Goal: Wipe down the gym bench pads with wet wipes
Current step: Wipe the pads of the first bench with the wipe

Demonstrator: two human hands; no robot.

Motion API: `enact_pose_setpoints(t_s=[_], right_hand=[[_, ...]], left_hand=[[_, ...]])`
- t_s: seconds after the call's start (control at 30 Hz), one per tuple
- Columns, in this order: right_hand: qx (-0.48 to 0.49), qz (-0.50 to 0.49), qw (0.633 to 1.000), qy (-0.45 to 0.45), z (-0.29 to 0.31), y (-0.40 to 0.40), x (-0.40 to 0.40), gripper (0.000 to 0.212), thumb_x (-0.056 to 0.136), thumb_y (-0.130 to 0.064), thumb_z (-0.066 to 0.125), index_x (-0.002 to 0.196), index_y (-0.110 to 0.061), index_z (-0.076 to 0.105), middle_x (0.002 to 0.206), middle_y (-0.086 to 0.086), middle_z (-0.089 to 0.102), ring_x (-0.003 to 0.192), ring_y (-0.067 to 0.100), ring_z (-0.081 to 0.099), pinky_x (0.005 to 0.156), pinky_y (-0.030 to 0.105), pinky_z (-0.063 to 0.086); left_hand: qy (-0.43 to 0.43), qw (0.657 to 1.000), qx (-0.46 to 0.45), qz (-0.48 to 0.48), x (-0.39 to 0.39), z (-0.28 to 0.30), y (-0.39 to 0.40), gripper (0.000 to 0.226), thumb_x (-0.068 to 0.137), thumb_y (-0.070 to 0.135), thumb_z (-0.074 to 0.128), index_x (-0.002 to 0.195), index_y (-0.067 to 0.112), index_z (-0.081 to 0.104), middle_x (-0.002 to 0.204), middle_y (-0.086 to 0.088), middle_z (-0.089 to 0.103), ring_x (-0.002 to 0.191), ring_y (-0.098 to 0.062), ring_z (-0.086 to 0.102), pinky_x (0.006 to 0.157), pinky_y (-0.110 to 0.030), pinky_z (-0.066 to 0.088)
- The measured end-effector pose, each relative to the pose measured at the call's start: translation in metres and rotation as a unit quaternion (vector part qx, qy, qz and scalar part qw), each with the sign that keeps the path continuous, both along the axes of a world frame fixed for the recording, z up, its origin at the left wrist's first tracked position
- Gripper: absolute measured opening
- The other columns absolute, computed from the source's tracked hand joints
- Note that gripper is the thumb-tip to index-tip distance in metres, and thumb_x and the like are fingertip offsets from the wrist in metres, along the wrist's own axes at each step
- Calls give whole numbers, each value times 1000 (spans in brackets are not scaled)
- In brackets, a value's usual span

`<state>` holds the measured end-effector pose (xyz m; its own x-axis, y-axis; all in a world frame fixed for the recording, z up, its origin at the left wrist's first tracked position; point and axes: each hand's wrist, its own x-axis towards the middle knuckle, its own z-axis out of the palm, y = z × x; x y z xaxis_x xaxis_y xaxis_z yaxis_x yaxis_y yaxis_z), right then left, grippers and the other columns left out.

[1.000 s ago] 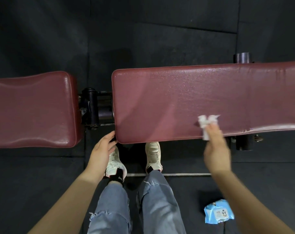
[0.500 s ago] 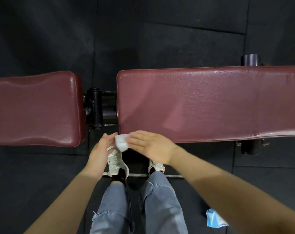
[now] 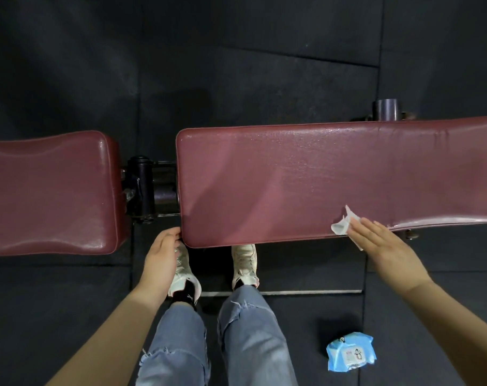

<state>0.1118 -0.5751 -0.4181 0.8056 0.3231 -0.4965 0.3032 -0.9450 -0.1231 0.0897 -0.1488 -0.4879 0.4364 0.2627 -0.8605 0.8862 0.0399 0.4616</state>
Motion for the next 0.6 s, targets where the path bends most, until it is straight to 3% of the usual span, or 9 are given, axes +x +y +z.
enact_pose_setpoints(t_s=[0.1, 0.17, 0.27, 0.33, 0.4, 0.47, 0.53, 0.6], right_hand=[[101, -176, 978, -40, 2, 44, -6, 60, 68, 28, 64, 121, 1, 67, 130, 18, 61, 117, 36, 61, 108, 38, 40], [187, -236, 952, -49, 0, 88, -3, 53, 77, 23, 60, 123, -2, 67, 131, 14, 62, 117, 25, 58, 104, 32, 41], [285, -197, 938, 10, -6, 168, 9, 40, 85, 11, 59, 120, -7, 68, 124, 7, 66, 114, 21, 60, 102, 27, 41], [308, -163, 934, 82, -13, 217, 22, 29, 89, -2, 59, 116, -12, 64, 116, 4, 67, 108, 21, 60, 92, 26, 42], [303, -76, 942, 118, -26, 257, 33, 24, 87, -4, 59, 109, -11, 63, 107, 7, 65, 101, 27, 56, 85, 34, 44], [269, 85, 954, 105, -41, 281, 44, 23, 86, -6, 61, 107, -10, 66, 105, 9, 62, 98, 29, 54, 84, 40, 44], [218, 261, 936, 88, -53, 291, 60, 25, 91, -15, 58, 115, -14, 65, 108, 5, 61, 100, 26, 53, 86, 36, 38], [173, 364, 914, 46, -60, 296, 88, 24, 92, -20, 56, 115, -21, 63, 107, -1, 62, 99, 21, 55, 83, 34, 38]], left_hand=[[-6, 1000, 6, -3, 3, 5, -2, 29, 101, 19, 34, 113, 27, 59, 110, 7, 63, 109, -11, 57, 92, -27, 42], [-3, 1000, 5, 4, 5, 6, -1, 30, 102, 18, 33, 117, 22, 59, 111, 5, 62, 109, -12, 57, 93, -28, 42], [4, 1000, -12, 18, 7, 6, 5, 34, 104, 18, 30, 119, 16, 60, 115, -1, 63, 114, -16, 57, 100, -32, 43], [6, 999, -23, 21, 8, 5, 12, 35, 104, 20, 29, 120, 15, 61, 120, -3, 64, 116, -17, 57, 104, -35, 43], [1, 1000, -25, 19, 8, 5, 18, 36, 104, 21, 30, 120, 17, 62, 122, -2, 65, 117, -16, 58, 106, -37, 44], [-4, 999, -30, 24, 8, 4, 22, 34, 104, 23, 31, 118, 21, 62, 120, -1, 67, 115, -13, 60, 104, -35, 45], [-9, 998, -42, 40, 8, 4, 26, 32, 105, 26, 32, 115, 23, 62, 118, -1, 68, 114, -13, 62, 102, -34, 46], [-8, 998, -52, 43, 9, 4, 30, 32, 106, 26, 31, 117, 21, 61, 117, -2, 68, 115, -15, 61, 104, -35, 45]])
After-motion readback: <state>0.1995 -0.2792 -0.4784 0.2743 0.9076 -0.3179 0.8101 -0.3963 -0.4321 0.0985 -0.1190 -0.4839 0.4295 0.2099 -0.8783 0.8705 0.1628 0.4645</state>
